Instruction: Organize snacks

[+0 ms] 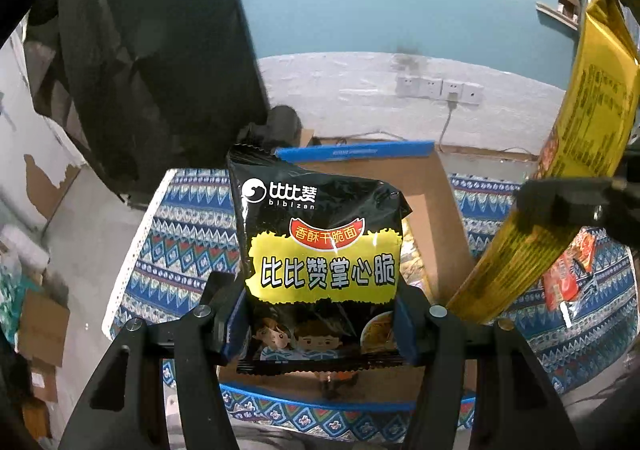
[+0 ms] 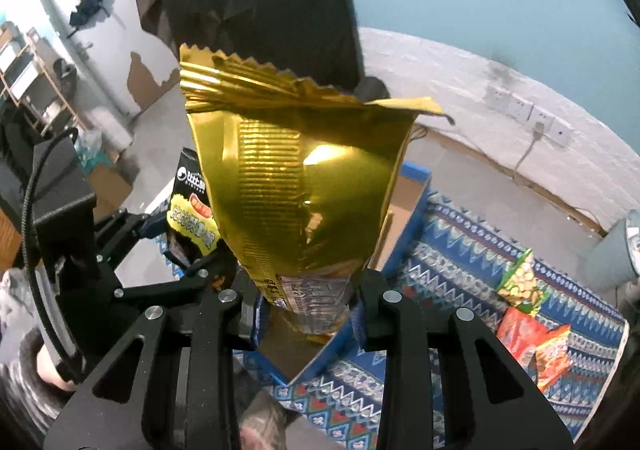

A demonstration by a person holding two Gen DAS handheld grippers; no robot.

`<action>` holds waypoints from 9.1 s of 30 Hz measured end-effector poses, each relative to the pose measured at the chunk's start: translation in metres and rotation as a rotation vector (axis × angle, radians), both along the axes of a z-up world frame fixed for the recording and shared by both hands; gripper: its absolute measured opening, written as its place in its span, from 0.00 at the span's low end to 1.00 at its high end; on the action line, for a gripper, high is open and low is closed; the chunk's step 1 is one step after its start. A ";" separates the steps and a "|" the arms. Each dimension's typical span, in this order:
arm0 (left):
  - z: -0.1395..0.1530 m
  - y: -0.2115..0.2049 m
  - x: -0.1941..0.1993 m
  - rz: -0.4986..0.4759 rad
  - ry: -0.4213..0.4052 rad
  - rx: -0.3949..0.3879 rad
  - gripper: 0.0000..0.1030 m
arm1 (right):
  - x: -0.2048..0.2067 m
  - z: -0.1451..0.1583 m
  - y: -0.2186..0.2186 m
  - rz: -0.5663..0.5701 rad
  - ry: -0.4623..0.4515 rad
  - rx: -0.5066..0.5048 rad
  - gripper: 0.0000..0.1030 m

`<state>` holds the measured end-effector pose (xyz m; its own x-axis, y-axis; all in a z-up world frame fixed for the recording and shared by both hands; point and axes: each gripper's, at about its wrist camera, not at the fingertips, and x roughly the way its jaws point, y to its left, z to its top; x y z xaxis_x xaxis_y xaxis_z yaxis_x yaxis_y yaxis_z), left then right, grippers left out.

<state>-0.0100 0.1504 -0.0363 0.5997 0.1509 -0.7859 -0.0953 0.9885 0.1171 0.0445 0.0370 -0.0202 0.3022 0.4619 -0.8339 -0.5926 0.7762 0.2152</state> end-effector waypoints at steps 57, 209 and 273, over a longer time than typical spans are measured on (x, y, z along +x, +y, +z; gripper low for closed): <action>-0.033 -0.112 0.021 -0.175 0.154 -0.009 0.80 | 0.012 -0.064 -0.131 -0.303 0.155 -0.108 0.76; -0.004 -0.153 0.035 -0.281 0.029 0.071 0.32 | 0.031 -0.024 -0.148 -0.034 -0.038 -0.216 0.41; -0.014 -0.065 0.033 -0.134 0.053 0.003 0.75 | 0.050 -0.066 -0.051 -0.028 0.096 -0.238 0.71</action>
